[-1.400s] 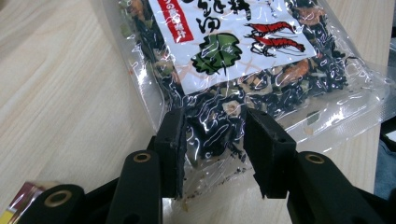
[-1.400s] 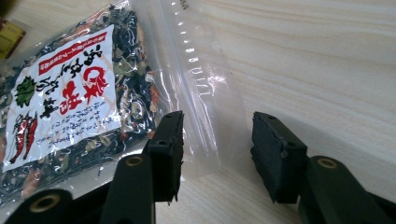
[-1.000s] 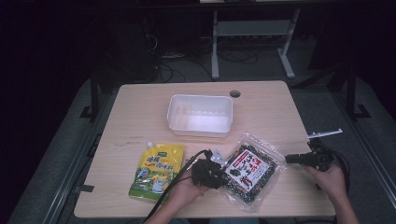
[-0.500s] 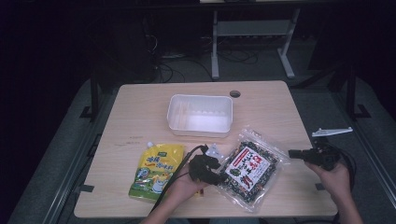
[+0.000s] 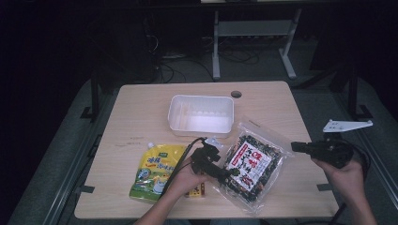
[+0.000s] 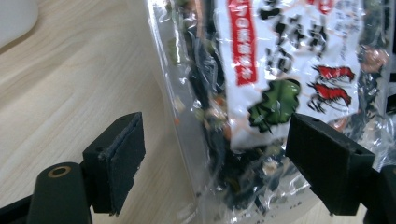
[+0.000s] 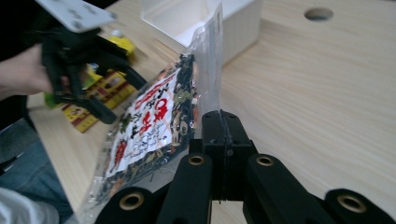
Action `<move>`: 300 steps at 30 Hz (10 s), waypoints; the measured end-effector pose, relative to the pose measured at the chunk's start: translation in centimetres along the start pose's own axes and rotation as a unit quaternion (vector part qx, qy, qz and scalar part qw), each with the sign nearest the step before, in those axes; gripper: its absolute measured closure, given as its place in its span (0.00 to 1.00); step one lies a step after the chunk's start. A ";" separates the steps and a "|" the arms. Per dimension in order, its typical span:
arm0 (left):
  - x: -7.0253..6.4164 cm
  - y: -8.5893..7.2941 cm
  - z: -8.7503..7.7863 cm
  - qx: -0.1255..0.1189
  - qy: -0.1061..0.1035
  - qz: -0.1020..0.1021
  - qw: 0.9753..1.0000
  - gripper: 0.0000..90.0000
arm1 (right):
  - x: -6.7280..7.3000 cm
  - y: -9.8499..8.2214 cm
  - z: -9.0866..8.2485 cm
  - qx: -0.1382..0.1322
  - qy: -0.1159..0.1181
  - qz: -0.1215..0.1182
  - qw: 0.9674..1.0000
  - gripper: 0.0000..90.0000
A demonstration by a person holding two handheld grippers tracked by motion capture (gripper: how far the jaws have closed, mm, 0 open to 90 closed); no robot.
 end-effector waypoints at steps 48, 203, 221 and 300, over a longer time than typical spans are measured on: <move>-1.7 0.3 -2.7 -0.058 -0.095 0.040 0.993 0.78 | 3.0 0.4 5.5 0.023 0.160 0.021 0.987 0.77; 4.2 -11.0 -14.9 -0.104 0.072 -0.016 0.992 0.35 | 1.2 19.1 18.3 -0.014 -0.016 -0.108 0.994 0.70; 4.4 -11.0 -14.8 -0.097 0.082 -0.015 0.992 0.33 | 1.0 17.2 16.1 -0.026 0.000 -0.065 0.998 0.44; 6.4 -12.4 -17.0 -0.104 0.132 -0.035 0.985 0.31 | 13.2 9.1 18.7 0.044 0.118 -0.085 0.988 0.28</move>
Point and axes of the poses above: each handheld gripper's, and its own axes: z roughly forward along the jaws, y roughly out of its top, x roughly to its left, the point moved 10 cm from there along z, roughly forward along the jaws, and after that the axes turned 2 degrees about z, right-handed, at the moved point
